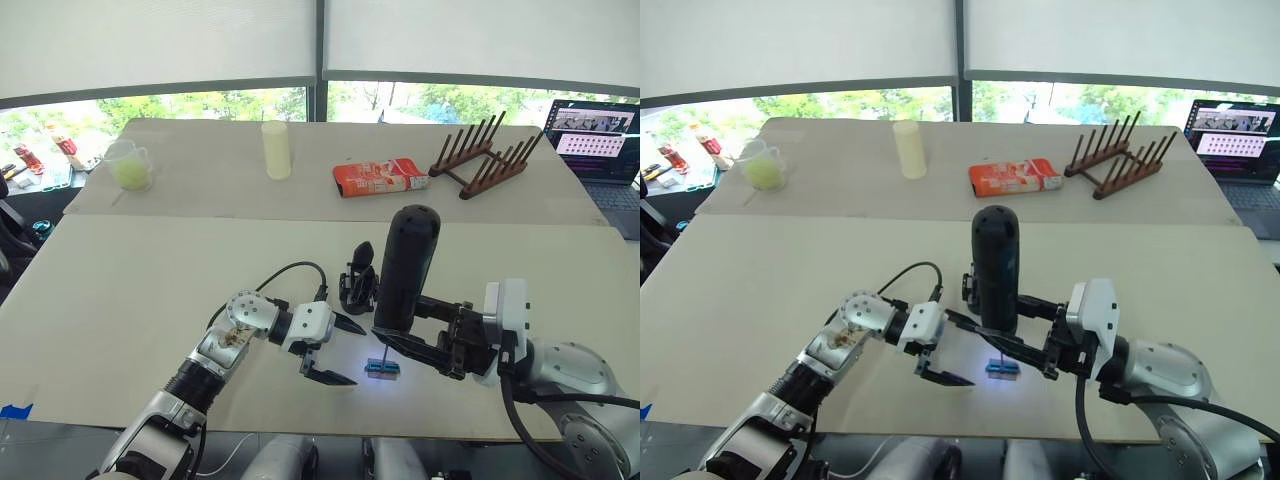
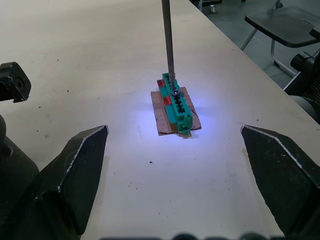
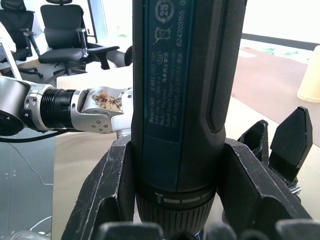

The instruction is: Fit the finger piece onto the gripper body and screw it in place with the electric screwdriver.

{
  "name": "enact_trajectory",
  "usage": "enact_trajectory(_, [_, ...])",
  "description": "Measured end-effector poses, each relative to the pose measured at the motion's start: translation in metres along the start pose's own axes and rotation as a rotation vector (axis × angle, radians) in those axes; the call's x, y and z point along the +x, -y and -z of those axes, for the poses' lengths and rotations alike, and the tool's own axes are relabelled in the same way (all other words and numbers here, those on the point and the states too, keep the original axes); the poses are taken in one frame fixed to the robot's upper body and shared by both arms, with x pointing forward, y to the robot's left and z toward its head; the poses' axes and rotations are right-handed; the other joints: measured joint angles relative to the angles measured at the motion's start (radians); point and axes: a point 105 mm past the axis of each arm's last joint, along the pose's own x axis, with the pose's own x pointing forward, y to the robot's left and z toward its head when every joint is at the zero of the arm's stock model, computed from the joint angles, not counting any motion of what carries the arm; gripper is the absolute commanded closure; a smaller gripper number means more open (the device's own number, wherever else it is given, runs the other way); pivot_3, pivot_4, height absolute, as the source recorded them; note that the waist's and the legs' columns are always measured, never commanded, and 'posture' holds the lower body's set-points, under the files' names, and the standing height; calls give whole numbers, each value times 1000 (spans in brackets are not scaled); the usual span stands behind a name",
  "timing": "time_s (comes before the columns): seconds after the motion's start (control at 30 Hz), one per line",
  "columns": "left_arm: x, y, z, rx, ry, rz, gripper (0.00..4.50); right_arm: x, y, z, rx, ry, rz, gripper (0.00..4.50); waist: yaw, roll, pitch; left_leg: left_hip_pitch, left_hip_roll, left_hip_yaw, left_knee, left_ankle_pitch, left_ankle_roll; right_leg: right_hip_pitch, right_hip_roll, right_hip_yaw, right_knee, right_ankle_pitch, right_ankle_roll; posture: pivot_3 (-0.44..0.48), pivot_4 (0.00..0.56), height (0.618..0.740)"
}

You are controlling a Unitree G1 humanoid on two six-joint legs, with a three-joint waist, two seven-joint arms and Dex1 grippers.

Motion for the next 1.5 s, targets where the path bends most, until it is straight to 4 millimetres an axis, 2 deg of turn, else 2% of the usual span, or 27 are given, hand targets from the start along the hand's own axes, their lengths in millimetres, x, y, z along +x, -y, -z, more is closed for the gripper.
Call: enact_trajectory(1.5, [1,0,-1,2,3,-2,0,0,0,3,22,-10,20,2586,0,0,0,0,0,0,0,0,0,0,0,0,0,0,0,0,150,740])
